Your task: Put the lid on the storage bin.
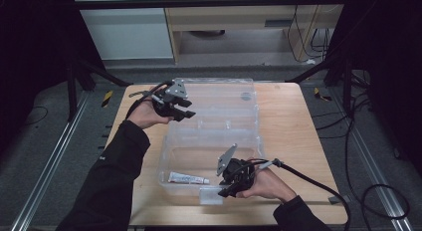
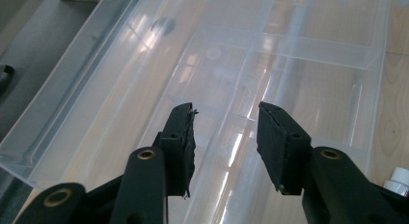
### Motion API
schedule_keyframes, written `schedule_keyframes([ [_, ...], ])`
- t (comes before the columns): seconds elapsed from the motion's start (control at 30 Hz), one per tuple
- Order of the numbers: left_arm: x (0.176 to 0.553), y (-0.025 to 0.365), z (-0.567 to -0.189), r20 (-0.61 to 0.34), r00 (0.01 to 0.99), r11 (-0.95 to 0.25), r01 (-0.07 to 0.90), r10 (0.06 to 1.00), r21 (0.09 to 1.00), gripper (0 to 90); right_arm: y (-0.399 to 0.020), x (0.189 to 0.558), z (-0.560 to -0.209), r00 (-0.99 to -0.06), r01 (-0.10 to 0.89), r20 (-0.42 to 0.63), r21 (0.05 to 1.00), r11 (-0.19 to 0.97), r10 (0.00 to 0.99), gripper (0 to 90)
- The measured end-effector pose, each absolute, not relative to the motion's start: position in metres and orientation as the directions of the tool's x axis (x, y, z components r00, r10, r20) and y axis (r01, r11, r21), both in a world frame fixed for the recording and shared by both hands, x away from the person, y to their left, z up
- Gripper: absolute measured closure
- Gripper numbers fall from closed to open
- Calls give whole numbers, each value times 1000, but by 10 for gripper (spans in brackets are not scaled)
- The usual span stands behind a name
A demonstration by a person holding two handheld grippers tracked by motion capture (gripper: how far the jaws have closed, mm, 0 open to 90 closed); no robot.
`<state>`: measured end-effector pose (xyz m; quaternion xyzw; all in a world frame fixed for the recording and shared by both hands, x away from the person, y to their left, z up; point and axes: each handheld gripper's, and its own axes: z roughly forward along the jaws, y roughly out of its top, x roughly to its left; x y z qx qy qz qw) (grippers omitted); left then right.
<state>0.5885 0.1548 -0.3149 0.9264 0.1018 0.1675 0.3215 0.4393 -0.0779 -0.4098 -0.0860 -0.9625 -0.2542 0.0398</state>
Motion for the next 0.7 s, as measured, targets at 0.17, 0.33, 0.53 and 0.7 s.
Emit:
schedule_keyframes([
  [0.17,592,152,-321,253,926,-792,74,280,606,601,-78,439,-410,-982,187,121,482,856,146,677],
  [0.33,597,149,-327,265,926,-806,65,268,588,639,-78,440,-410,-981,188,127,482,855,144,678],
  [0.53,602,144,-333,262,932,-823,63,251,565,715,-78,440,-410,-981,189,129,486,854,144,678],
  [0.7,606,145,-333,250,937,-825,65,244,561,763,-78,440,-410,-981,189,128,486,853,144,679],
])
